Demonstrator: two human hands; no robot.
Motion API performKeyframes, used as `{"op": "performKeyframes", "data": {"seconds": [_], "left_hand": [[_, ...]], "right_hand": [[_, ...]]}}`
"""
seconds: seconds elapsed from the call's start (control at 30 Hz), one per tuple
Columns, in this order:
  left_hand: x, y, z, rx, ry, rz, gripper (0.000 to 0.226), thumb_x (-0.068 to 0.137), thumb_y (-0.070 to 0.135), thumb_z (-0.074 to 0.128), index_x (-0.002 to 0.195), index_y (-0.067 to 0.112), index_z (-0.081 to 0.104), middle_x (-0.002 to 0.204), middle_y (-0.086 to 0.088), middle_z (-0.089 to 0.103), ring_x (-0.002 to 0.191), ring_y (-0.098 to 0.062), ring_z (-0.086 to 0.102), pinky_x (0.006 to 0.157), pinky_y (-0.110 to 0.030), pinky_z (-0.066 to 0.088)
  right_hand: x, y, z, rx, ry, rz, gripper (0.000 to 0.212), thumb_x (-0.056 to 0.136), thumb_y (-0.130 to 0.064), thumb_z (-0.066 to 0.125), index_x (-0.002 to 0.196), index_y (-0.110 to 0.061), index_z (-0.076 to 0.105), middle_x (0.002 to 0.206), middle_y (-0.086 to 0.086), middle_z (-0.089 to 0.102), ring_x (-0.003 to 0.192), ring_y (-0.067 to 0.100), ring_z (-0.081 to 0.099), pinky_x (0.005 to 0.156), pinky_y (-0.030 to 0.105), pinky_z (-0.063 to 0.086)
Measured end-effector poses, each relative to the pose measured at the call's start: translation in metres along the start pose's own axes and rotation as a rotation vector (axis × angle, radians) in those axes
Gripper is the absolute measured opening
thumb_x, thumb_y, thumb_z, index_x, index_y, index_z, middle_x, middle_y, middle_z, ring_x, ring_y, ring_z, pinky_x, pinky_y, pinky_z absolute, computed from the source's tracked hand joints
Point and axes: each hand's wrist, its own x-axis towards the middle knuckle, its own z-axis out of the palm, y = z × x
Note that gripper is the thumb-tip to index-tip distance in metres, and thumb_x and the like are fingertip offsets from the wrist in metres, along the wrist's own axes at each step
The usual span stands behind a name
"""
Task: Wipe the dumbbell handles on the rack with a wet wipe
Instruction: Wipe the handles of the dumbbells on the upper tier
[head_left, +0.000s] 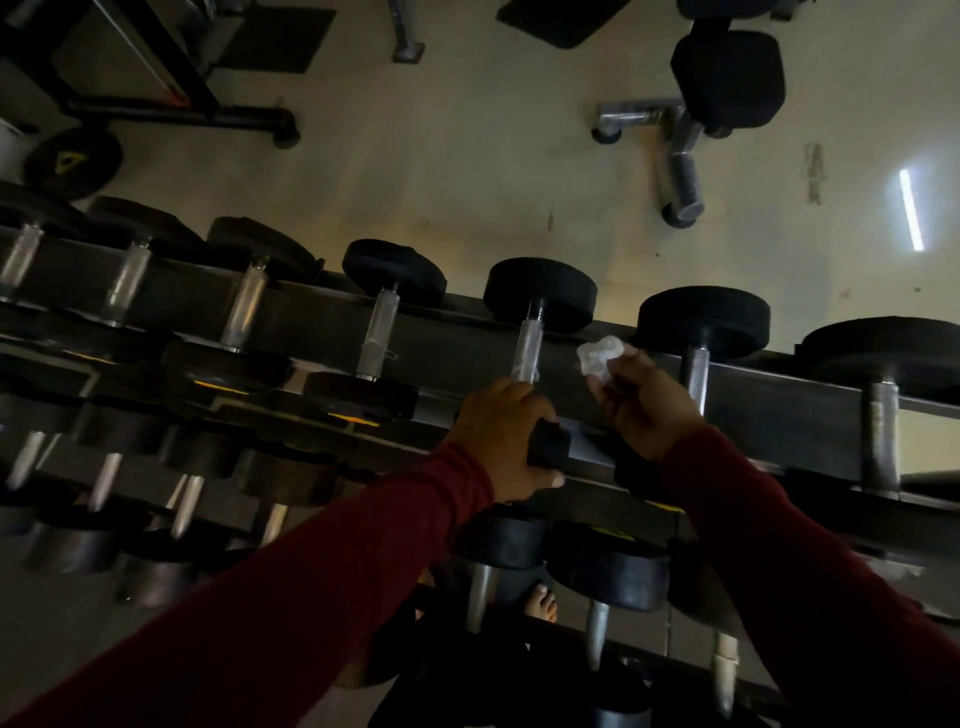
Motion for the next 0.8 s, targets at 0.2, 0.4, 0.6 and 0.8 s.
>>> {"op": "performKeyframes", "data": {"seconds": [0.2,0.4,0.6,0.8], "left_hand": [[0.027,-0.012,0.014,-0.887,0.509,-0.887,0.040,0.083,0.059,0.056,0.099,0.023,0.066,0.105,0.003,0.062,0.105,-0.021,0.054,0.096,-0.041,0.044],[0.041,-0.012,0.025,-0.668,0.616,-1.182,0.048,0.094,0.045,0.040,0.117,0.009,0.062,0.127,-0.014,0.059,0.121,-0.034,0.047,0.104,-0.050,0.037],[0.045,-0.015,0.030,-0.661,0.655,-1.203,0.038,0.093,0.037,0.043,0.109,0.010,0.064,0.119,-0.012,0.062,0.118,-0.032,0.050,0.101,-0.047,0.040],[0.043,-0.011,0.025,-0.706,0.695,-1.184,0.034,0.095,0.030,0.045,0.109,0.006,0.065,0.117,-0.015,0.063,0.113,-0.032,0.052,0.092,-0.039,0.040]], "right_hand": [[0.016,0.013,0.024,-0.376,0.040,-0.054,0.022,0.095,-0.015,0.060,0.116,-0.010,0.066,0.110,0.012,0.071,0.098,0.026,0.070,0.075,0.032,0.060],[0.055,0.026,0.053,-0.823,0.357,-0.382,0.018,0.085,-0.024,0.075,0.103,-0.022,0.073,0.095,-0.006,0.073,0.079,0.000,0.067,0.067,0.012,0.054],[0.040,0.044,0.045,-1.108,0.285,-0.380,0.007,0.083,-0.027,0.078,0.089,-0.023,0.075,0.092,-0.005,0.075,0.080,0.004,0.069,0.079,0.024,0.058],[0.019,0.050,0.042,-1.301,0.254,-0.371,0.010,0.080,-0.022,0.080,0.090,-0.021,0.079,0.090,-0.010,0.074,0.078,0.000,0.065,0.067,0.004,0.044]]}}
